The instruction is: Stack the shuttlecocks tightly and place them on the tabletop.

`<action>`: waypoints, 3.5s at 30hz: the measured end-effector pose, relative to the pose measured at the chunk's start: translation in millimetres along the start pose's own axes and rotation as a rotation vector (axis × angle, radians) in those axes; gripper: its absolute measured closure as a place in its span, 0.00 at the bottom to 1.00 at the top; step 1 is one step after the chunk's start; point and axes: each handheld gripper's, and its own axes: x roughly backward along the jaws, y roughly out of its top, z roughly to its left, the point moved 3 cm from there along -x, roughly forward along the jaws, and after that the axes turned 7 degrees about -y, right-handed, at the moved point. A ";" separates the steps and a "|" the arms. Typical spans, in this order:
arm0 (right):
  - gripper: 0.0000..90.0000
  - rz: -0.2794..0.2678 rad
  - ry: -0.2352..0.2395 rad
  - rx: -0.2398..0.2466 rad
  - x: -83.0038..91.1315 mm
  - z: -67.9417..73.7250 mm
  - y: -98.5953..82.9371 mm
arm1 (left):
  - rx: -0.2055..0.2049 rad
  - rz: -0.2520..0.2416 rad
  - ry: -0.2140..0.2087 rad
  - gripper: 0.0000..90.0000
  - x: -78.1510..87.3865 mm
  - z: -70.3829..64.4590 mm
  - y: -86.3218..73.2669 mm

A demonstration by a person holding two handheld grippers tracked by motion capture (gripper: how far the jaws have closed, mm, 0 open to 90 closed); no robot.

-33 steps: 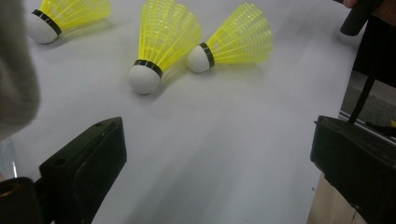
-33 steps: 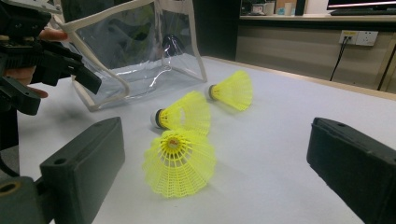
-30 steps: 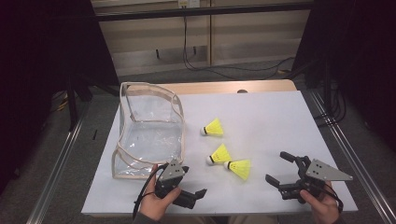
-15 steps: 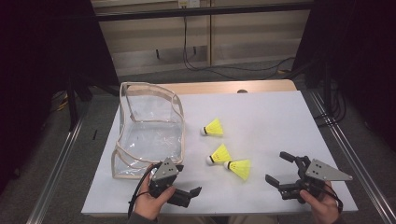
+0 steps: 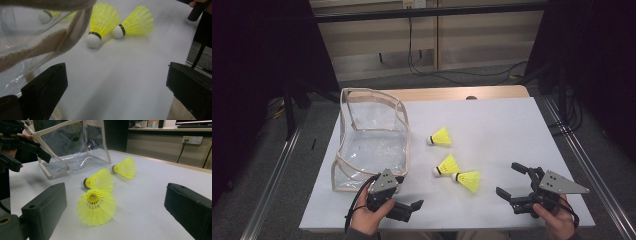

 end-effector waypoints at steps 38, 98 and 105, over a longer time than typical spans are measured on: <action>0.04 0.003 0.003 0.003 -1.6 0.6 -0.3 | 0.001 -0.015 0.004 0.06 28.1 10.4 -11.2; 0.04 0.003 0.006 0.010 -2.4 1.7 0.4 | 0.002 -0.056 0.045 0.08 57.7 26.0 -22.7; 0.04 0.004 0.008 0.012 -3.2 2.3 0.4 | -0.021 -0.058 0.043 0.06 56.7 27.6 -23.0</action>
